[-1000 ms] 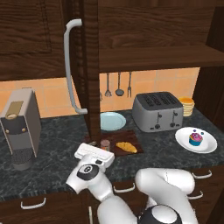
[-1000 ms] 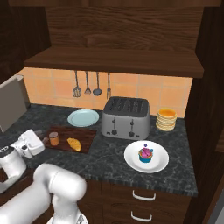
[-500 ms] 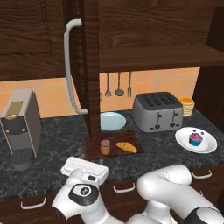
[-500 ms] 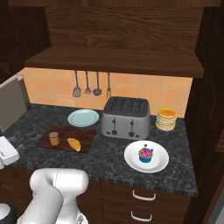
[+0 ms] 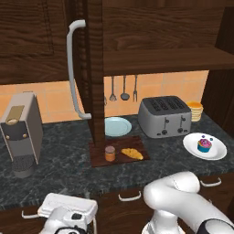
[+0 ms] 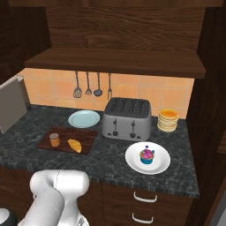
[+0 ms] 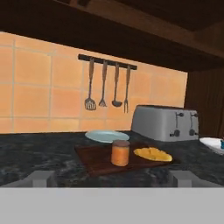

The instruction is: From the different types of pastries on the counter, select a croissant and place it on the cutting board. Then retrieve a jar of jam from the cabinet and place it alongside the croissant on the cutting board.

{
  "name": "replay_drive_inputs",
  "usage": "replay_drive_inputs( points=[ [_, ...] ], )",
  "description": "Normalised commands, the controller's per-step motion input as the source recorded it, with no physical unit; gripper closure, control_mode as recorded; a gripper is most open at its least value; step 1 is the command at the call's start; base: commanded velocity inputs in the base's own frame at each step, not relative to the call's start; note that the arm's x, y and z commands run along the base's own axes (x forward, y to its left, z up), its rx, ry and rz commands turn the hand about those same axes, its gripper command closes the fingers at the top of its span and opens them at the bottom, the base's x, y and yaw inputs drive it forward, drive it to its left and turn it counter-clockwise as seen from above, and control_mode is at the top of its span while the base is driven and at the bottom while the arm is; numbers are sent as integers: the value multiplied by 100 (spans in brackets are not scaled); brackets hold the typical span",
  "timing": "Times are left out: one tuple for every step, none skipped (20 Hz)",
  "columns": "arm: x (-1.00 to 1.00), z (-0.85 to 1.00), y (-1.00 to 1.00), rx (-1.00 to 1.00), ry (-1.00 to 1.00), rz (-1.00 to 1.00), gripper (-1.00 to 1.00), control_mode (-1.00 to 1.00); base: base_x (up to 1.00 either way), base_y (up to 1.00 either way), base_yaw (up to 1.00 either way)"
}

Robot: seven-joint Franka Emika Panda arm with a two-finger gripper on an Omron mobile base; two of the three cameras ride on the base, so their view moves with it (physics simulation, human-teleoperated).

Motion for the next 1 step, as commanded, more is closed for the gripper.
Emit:
replay_drive_inputs(
  points=[
    [-100,-34,100,-3,12,0,-100,-100,0,0,0]
  ],
)
